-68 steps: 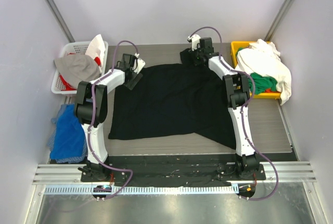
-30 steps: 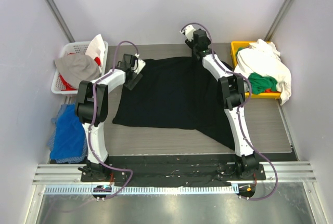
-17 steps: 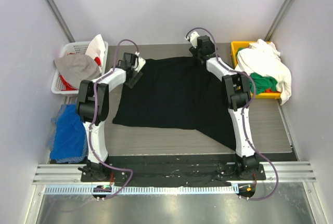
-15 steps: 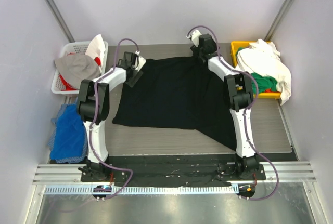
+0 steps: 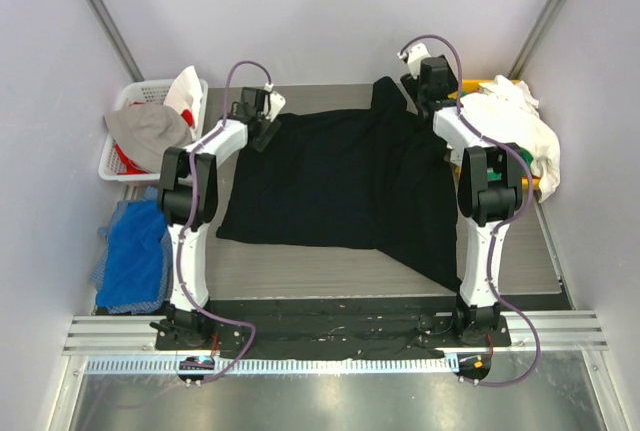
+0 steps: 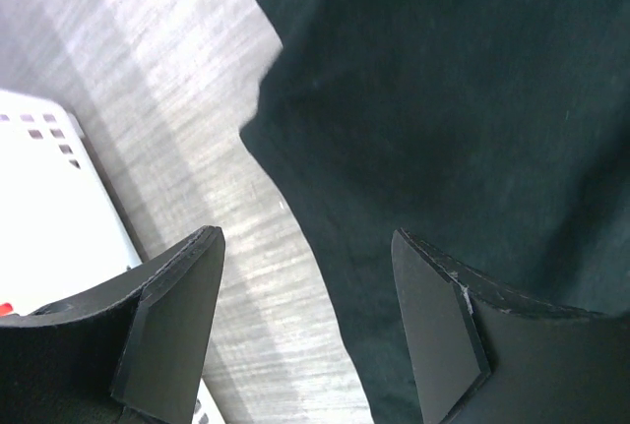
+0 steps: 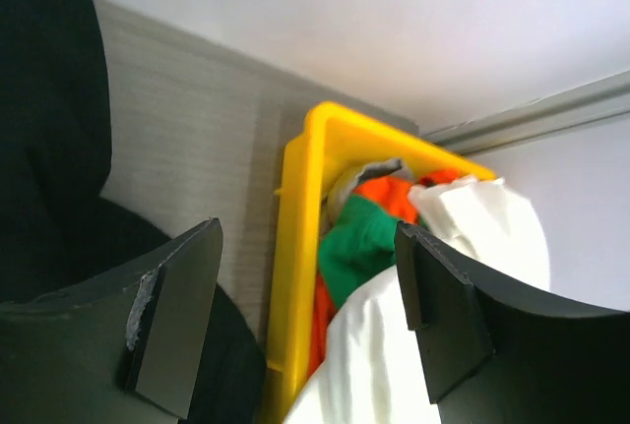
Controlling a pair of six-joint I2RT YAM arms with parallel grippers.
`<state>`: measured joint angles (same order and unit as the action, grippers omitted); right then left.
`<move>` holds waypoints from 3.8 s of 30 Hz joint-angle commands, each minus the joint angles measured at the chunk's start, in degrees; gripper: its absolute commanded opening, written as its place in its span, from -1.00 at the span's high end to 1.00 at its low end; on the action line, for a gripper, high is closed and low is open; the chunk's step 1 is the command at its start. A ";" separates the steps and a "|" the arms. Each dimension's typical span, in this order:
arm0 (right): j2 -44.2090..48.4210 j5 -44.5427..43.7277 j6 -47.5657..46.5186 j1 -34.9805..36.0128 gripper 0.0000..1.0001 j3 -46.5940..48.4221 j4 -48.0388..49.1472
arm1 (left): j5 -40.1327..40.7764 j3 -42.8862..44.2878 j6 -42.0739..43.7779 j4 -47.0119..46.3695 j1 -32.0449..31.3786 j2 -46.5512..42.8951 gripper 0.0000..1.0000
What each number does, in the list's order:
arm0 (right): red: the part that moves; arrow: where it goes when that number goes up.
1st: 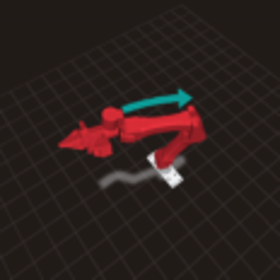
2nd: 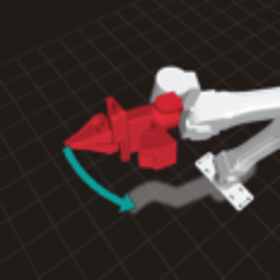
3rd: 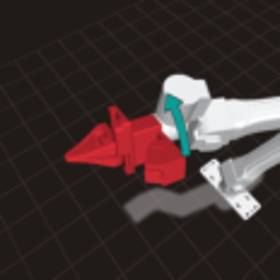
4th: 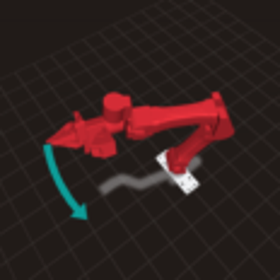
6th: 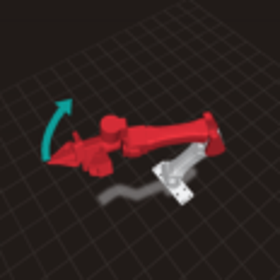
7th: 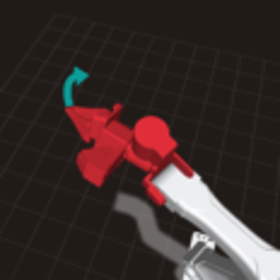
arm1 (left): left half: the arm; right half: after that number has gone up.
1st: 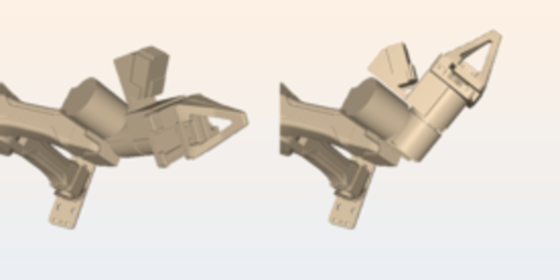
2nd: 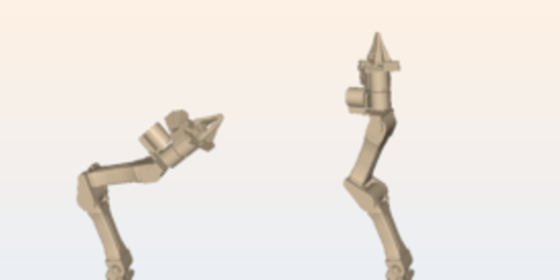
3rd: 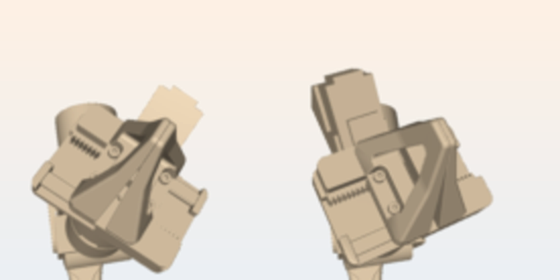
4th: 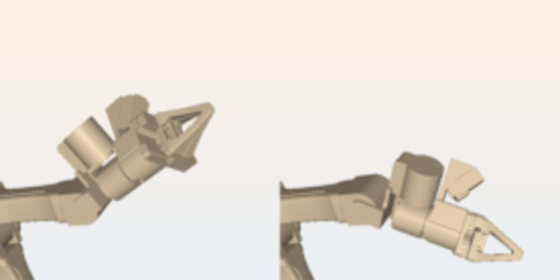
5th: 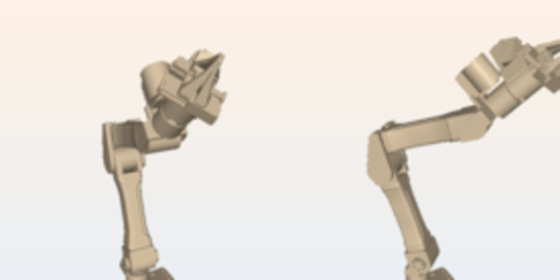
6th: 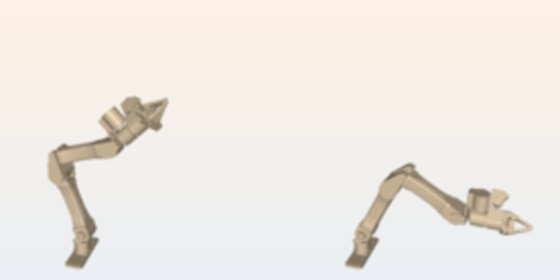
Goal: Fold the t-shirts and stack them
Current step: Flatten out the tshirt
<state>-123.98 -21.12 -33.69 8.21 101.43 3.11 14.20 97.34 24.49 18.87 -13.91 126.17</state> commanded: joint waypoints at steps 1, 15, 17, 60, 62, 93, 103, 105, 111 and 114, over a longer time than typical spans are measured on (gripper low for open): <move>2.52 1.96 2.40 -1.08 -0.55 -3.60 1.55 | -1.36 4.35 -0.06 -2.09 -0.15 1.01 -0.47; -1.87 9.08 8.64 -3.11 -0.56 -1.24 -1.79 | -2.59 6.28 -0.05 -2.26 -0.15 2.68 -0.47; -2.93 10.13 9.52 -3.02 -0.55 -0.71 -2.41 | -3.73 6.89 -0.49 -2.70 -0.15 3.03 -0.47; -14.62 9.00 5.48 -3.37 -0.53 6.94 -3.64 | 6.36 -5.48 10.40 -10.17 0.73 3.82 -0.45; -14.62 8.56 5.13 -3.64 -0.53 6.94 -3.47 | 6.55 -6.28 10.84 -10.35 1.34 3.30 -0.44; -11.90 3.64 1.35 -3.99 -0.54 2.64 -3.38 | 5.58 -19.64 12.60 -11.14 3.28 -3.65 -0.42; -10.58 1.18 0.03 -4.08 -0.53 -0.45 -1.27 | 6.72 -14.29 13.30 -10.00 3.28 -1.55 -0.43; -11.45 1.00 -0.06 -4.16 -0.53 0.78 -1.36 | 7.42 -10.95 13.39 -9.56 3.28 -0.05 -0.43; -14.35 0.47 -0.49 -4.16 -0.54 6.67 -2.76 | 8.92 -2.60 14.79 -8.77 3.45 5.40 -0.42; -15.67 0.29 -0.85 -4.16 -0.54 9.66 -2.76 | 9.36 0.12 15.06 -8.94 3.45 7.25 -0.43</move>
<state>-138.12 -18.46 -33.32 4.64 106.00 0.45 23.20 94.91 38.74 6.90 -11.20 130.19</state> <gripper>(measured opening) 0.770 0.711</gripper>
